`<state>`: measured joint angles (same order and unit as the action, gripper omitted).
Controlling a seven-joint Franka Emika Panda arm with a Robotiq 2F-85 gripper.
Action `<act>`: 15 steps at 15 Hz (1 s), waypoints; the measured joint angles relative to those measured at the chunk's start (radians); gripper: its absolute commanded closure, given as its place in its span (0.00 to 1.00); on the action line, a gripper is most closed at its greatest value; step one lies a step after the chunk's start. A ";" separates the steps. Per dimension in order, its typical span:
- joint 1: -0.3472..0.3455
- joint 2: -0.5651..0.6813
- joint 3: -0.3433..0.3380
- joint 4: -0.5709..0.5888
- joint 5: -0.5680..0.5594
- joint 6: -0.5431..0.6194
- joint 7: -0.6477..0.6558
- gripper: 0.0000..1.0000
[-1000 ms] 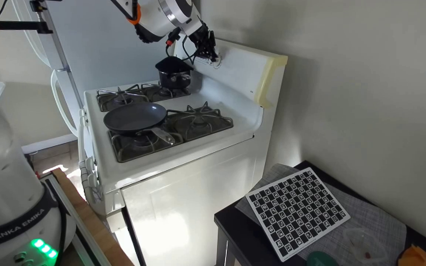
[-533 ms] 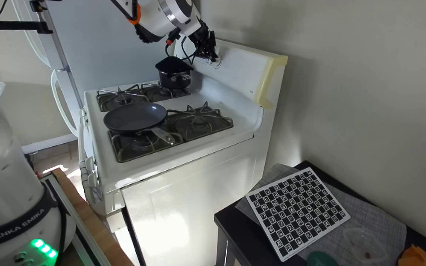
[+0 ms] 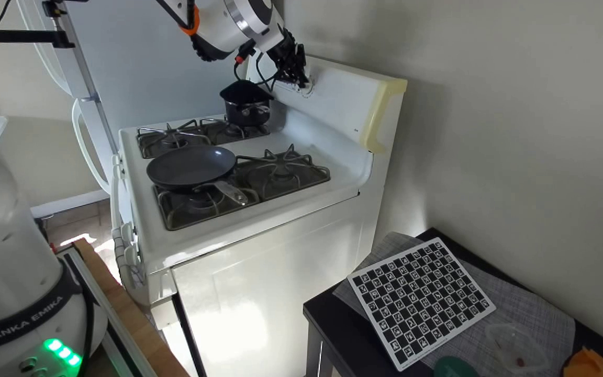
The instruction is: Turn the stove knob clockwise
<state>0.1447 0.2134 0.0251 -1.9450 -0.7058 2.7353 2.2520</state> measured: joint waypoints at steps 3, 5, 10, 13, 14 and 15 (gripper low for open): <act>-0.001 0.002 -0.006 0.005 0.000 0.000 0.003 0.43; -0.003 0.003 -0.013 0.010 0.000 0.000 0.004 0.26; -0.002 0.004 -0.018 0.008 -0.012 0.000 0.006 0.00; 0.002 0.000 -0.018 0.007 -0.037 0.000 0.004 0.00; 0.003 -0.003 -0.018 0.008 -0.052 0.000 -0.001 0.00; 0.005 -0.008 -0.017 0.008 -0.059 0.000 -0.012 0.00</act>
<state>0.1495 0.2053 0.0080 -1.9365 -0.7651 2.7358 2.2403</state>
